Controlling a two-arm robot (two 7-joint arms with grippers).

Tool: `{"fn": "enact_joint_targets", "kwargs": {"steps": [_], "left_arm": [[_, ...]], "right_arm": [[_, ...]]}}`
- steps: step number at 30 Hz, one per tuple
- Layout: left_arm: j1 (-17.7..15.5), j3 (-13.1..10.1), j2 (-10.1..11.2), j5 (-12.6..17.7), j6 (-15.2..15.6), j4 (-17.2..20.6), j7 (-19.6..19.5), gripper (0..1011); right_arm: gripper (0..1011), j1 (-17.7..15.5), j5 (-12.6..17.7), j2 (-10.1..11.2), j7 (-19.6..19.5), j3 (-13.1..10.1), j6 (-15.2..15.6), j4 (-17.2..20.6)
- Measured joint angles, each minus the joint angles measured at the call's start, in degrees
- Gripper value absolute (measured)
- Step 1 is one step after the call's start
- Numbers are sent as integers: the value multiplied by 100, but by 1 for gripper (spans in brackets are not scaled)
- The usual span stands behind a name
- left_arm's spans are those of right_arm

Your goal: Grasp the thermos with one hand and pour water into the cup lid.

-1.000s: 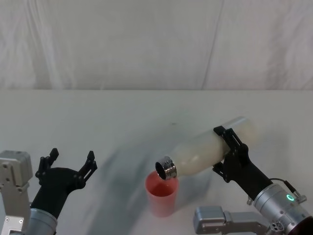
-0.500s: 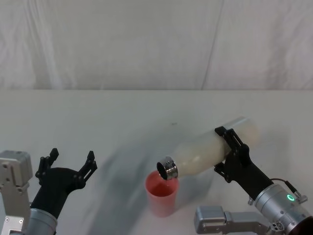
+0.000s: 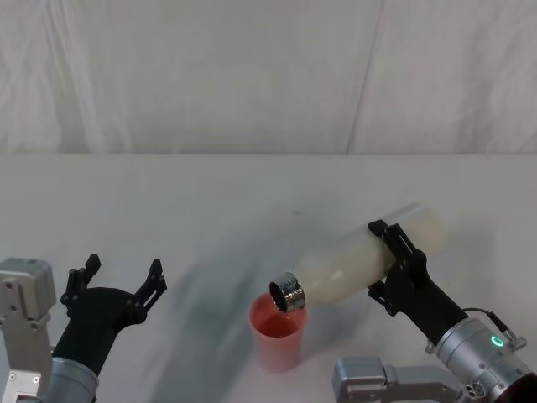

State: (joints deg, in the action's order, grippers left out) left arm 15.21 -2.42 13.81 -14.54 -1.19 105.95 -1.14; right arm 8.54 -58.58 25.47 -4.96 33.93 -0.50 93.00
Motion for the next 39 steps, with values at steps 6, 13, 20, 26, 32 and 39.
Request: {"fn": "enact_joint_targets", "kwargs": {"steps": [6, 13, 20, 26, 32, 39], "left_arm": [[0, 0, 0, 0, 0, 0, 0, 1001], [0, 0, 0, 0, 0, 0, 0, 1001], [0, 0, 0, 0, 0, 0, 0, 1001], [0, 0, 0, 0, 0, 0, 0, 1001], [0, 0, 0, 0, 0, 0, 0, 1001], [0, 0, 0, 0, 0, 0, 0, 1001]], "right_arm": [[962, 2, -20, 9, -10, 4, 10, 0], [962, 16, -37, 13, -13, 11, 22, -8], [962, 24, -52, 18, -22, 17, 28, -12], [962, 39, -52, 20, -23, 20, 27, -20], [962, 42, -41, 17, -23, 20, 18, -34], [962, 39, -30, 15, -24, 19, 16, -38]]}}
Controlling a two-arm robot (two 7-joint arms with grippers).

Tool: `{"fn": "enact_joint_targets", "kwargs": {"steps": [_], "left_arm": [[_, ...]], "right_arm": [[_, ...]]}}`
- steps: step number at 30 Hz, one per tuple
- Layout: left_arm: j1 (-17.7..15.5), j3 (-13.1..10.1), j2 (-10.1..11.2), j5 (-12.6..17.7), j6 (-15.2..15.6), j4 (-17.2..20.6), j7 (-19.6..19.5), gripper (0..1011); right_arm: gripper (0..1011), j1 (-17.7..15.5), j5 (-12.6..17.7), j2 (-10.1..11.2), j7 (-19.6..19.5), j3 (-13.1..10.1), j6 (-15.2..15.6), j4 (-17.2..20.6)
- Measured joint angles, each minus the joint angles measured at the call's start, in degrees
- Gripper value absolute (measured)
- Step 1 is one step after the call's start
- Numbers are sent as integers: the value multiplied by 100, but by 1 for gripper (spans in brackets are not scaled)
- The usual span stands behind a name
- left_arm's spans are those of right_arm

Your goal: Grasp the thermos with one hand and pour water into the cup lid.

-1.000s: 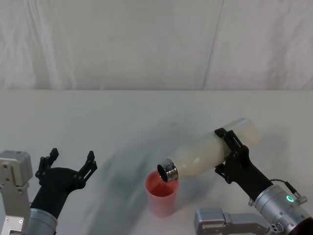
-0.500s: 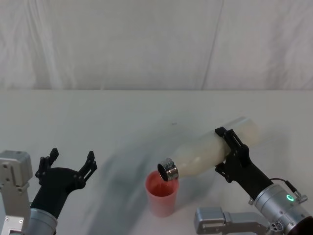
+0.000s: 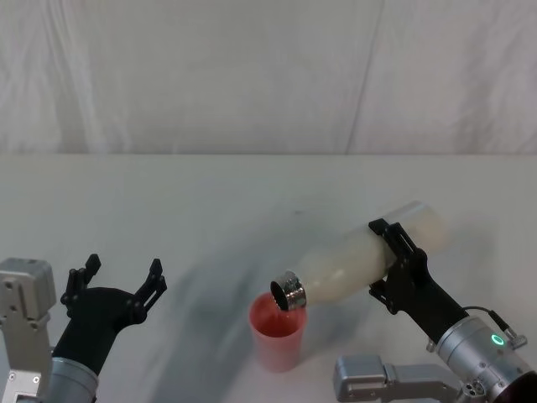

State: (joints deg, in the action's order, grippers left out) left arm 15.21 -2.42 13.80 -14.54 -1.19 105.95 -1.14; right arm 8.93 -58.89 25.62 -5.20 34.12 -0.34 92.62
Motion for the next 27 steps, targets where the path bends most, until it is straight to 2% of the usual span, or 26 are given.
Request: {"fn": "enact_joint_targets", "kwargs": {"steps": [27], "left_arm": [[0, 0, 0, 0, 0, 0, 0, 1001]], "right_arm": [[962, -18, 6, -8, 6, -2, 13, 32]]}}
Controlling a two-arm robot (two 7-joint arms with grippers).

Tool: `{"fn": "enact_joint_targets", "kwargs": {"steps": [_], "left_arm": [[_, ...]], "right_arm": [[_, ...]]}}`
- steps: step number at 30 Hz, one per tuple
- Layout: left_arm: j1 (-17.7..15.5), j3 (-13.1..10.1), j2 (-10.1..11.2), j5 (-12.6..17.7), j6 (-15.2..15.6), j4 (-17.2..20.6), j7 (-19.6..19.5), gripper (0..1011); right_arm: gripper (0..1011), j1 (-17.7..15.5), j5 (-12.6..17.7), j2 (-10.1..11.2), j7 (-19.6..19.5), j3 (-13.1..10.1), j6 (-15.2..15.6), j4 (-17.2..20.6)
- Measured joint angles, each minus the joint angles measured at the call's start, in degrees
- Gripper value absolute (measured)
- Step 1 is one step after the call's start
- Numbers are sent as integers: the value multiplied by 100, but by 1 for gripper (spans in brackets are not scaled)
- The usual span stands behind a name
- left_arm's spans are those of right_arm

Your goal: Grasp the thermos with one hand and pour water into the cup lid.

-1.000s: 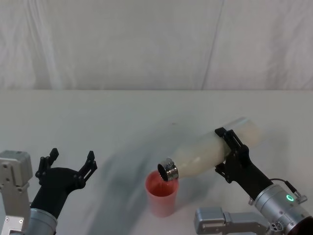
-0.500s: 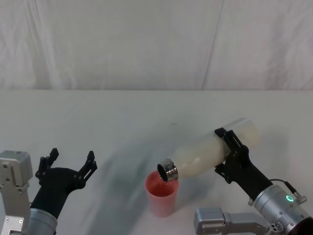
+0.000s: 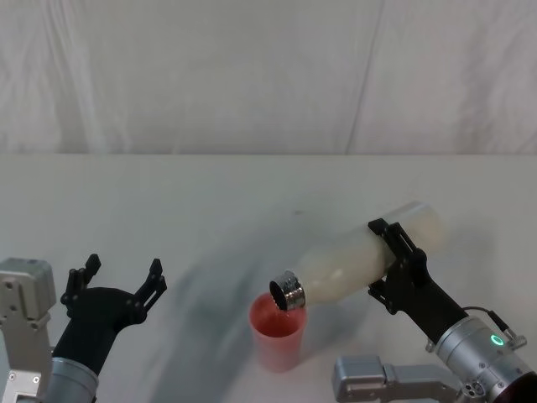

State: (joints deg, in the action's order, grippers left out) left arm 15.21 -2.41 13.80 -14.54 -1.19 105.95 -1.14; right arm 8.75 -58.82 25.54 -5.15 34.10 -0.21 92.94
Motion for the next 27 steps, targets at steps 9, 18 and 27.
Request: {"fn": "enact_joint_targets", "kwargs": {"steps": [9, 18, 27], "left_arm": [[0, 0, 0, 0, 0, 0, 0, 1001], [0, 0, 0, 0, 0, 0, 0, 1001], [0, 0, 0, 0, 0, 0, 0, 1001]], "right_arm": [[962, -3, -1, 3, 2, -7, 2, 17], [962, -13, 7, 3, 5, -18, 5, 22], [962, 11, 4, -1, 8, -9, -3, 12]]}}
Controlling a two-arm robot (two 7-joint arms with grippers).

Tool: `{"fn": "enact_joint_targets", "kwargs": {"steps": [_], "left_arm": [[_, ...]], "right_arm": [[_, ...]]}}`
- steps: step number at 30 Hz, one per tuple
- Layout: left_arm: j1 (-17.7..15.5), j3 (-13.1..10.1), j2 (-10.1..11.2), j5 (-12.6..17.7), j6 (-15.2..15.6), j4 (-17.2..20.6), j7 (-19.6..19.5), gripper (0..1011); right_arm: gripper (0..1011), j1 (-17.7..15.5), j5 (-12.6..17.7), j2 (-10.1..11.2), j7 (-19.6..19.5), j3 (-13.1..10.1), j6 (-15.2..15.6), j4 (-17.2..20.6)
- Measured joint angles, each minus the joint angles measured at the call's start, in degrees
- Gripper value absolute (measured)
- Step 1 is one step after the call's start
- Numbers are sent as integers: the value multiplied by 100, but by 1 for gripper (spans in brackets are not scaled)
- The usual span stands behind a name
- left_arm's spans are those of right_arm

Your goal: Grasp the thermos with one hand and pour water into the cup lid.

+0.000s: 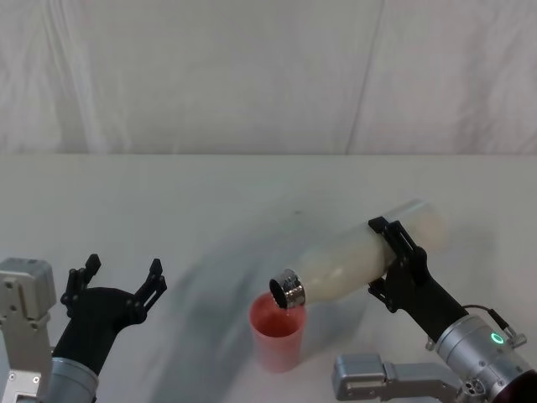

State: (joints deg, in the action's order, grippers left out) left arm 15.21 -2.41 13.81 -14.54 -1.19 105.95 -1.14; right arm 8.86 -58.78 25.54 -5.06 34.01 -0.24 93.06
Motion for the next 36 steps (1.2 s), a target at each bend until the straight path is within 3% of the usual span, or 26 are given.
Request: {"fn": "enact_joint_targets", "kwargs": {"steps": [36], "left_arm": [[0, 0, 0, 0, 0, 0, 0, 1001]], "right_arm": [[962, 13, -31, 8, -4, 30, 1, -10]]}}
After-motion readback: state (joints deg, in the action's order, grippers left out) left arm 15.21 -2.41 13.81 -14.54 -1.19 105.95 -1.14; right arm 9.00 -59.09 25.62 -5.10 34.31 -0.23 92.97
